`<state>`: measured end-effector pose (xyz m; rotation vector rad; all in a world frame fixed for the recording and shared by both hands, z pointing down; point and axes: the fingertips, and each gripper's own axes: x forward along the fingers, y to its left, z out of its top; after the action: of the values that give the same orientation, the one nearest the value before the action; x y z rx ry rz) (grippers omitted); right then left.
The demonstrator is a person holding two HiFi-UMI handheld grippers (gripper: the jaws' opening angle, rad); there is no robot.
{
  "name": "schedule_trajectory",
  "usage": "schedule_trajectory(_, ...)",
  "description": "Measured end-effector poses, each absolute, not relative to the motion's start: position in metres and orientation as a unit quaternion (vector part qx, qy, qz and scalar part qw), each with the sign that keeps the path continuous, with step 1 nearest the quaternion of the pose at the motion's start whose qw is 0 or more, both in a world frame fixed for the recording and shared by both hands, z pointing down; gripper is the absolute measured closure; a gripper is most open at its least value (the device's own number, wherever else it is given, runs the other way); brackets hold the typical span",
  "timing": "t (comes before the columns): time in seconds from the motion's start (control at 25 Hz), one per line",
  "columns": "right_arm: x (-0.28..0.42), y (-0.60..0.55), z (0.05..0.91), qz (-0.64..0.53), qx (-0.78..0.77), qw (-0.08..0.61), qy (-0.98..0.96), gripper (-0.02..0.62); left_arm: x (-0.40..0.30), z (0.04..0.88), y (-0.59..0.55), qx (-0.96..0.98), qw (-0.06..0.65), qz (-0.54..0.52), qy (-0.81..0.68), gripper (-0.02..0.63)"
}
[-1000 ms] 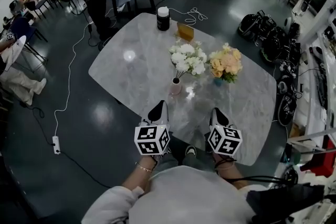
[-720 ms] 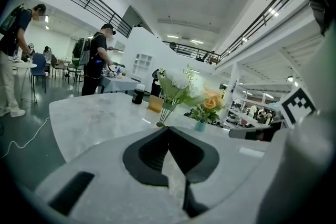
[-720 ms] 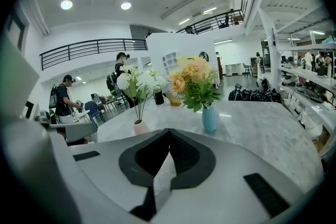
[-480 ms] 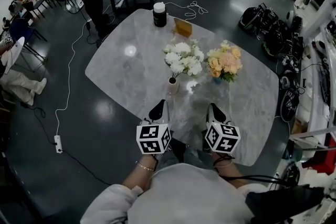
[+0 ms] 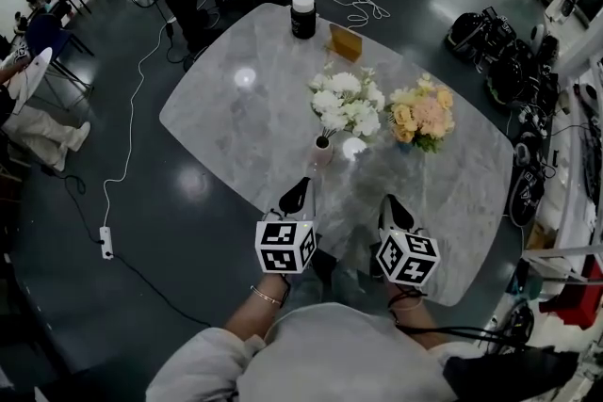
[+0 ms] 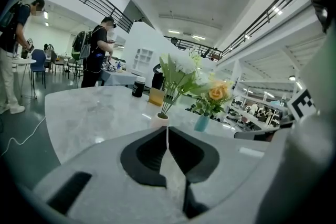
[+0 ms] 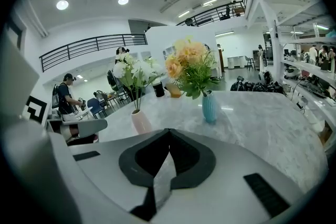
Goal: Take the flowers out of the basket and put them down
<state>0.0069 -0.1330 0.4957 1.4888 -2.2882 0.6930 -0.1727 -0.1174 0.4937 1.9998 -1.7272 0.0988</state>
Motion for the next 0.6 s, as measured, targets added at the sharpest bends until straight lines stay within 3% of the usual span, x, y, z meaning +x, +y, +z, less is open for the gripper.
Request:
schedule_trajectory(0.44, 0.01, -0.134, 0.516, 0.256, 0.529, 0.173, -0.791, 0.589, -0.172, 0.512, -0.142, 0.751, 0.237, 0.058, -0.614, 0.589)
schedule_trajectory(0.6, 0.011, -0.135, 0.52, 0.259, 0.532, 0.177, -0.787, 0.589, -0.17, 0.519, -0.151, 0.758, 0.236, 0.061, -0.605, 0.546)
